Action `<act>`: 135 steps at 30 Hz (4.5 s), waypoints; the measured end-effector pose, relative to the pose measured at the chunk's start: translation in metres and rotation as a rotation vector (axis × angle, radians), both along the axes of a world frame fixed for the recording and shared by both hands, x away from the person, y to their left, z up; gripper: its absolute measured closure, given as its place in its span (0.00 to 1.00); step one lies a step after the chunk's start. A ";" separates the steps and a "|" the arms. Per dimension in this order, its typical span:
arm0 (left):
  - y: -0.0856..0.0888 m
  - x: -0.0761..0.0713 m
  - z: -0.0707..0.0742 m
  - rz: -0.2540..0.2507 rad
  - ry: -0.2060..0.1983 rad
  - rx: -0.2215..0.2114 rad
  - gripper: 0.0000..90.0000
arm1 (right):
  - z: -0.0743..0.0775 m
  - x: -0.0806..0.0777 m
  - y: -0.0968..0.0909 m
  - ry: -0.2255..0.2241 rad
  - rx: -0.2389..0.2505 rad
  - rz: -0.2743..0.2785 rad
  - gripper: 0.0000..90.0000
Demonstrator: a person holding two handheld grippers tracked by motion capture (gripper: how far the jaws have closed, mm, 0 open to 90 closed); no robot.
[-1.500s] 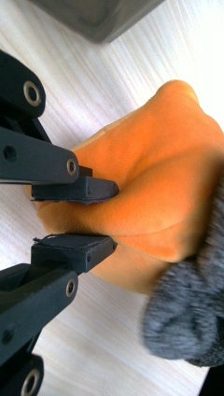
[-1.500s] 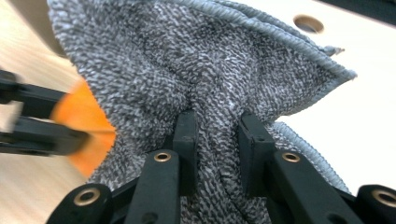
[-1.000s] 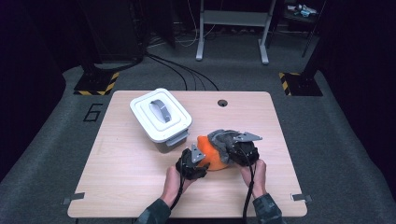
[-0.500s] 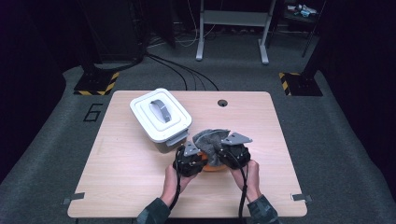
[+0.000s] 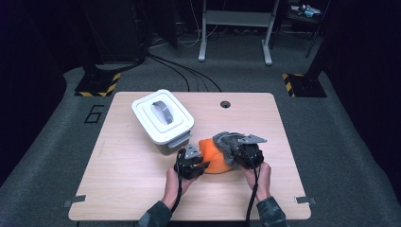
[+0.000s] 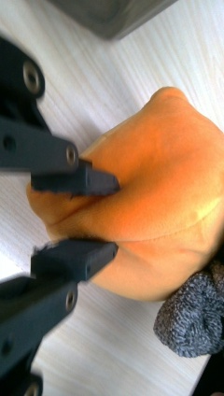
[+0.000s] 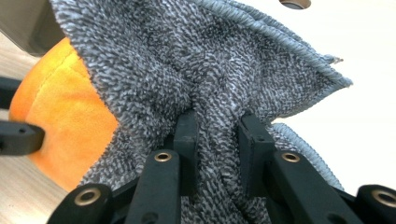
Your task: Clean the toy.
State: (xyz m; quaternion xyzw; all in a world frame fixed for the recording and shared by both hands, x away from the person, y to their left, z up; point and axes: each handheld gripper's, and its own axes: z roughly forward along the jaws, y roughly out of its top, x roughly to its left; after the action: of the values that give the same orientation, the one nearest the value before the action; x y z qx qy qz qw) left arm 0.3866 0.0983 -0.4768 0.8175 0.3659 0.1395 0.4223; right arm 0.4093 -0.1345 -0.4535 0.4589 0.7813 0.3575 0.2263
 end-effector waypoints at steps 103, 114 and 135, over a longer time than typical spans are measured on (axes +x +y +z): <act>-0.013 -0.004 0.012 0.005 -0.132 0.143 0.53 | -0.008 0.000 -0.002 0.016 -0.016 -0.050 0.80; -0.002 0.003 -0.005 0.011 -0.091 0.128 0.72 | 0.018 -0.013 0.042 -0.047 -0.062 0.094 0.80; -0.039 0.006 0.025 -0.031 -0.182 0.226 0.32 | -0.007 -0.003 -0.008 0.032 0.051 -0.012 0.80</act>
State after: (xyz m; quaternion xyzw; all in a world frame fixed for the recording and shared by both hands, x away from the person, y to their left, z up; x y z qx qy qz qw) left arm 0.3930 0.0588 -0.4516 0.8494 0.2952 0.2471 0.3610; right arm 0.4059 -0.1421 -0.4607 0.4748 0.7727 0.3686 0.2042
